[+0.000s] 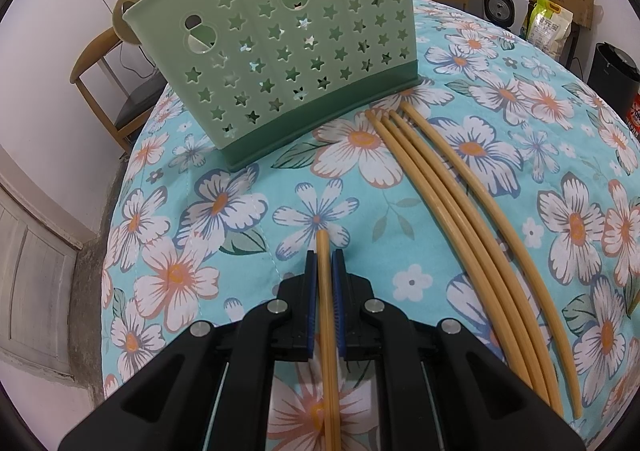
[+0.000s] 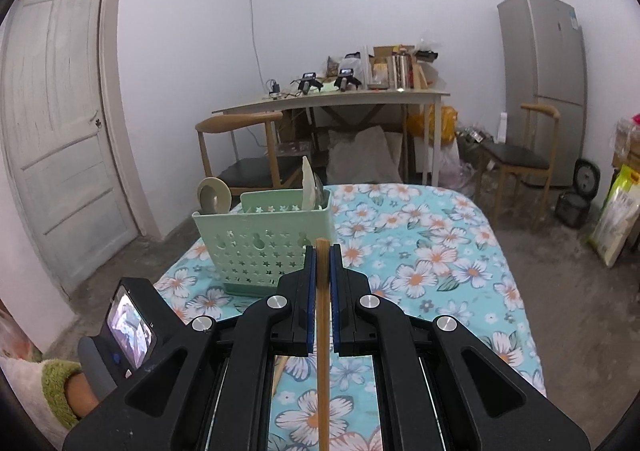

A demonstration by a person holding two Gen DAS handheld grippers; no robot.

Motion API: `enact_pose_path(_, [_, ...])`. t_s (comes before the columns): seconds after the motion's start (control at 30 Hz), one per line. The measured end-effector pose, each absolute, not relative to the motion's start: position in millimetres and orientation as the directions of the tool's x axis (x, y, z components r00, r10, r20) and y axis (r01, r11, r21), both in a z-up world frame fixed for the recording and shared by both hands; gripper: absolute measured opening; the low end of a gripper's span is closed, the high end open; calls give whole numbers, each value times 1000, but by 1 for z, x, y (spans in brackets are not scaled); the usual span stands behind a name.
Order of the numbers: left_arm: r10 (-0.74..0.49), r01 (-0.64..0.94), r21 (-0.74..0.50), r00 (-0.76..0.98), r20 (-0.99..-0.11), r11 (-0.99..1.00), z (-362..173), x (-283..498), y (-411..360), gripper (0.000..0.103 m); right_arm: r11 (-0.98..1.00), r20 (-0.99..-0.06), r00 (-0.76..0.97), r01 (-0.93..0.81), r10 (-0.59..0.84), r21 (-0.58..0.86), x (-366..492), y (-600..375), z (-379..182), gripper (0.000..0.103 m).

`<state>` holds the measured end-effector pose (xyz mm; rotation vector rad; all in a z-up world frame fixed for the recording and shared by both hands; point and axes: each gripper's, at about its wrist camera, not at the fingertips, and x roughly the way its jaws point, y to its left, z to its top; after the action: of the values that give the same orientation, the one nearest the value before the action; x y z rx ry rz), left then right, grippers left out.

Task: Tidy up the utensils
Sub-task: 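Lift the chopstick with the left tool while the right tool holds its chopstick above the basket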

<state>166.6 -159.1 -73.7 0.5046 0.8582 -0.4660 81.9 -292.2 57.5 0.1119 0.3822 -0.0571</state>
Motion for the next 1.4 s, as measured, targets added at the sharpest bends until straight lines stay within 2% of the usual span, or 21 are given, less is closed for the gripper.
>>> enact_pose_path(0.27, [-203,557,229,606,-769,798,-64,163,-156,7,990,-372,927,83,-36,110,77,-297,59,5])
enact_pose_path(0.77, [-241,533,271,703,-669,802,-11,135,-150,7,988,-404,914,94,-36,123,76,-292,61,5])
enact_pose_path(0.97, [-248,519,270,722,-645,811,2,129,-143,7,982,-416,909,89,-11,168,74,-294,65,5])
enact_pose_path(1.1, [-289,512,202,720,-630,835,22,128,-126,7,979,-407,913,83,-1,185,70,-295,71,5])
enact_pose_path(1.4, [-449,544,-51,631,-633,837,74,141,-82,7,980,-365,931,58,15,188,62,-287,84,5])
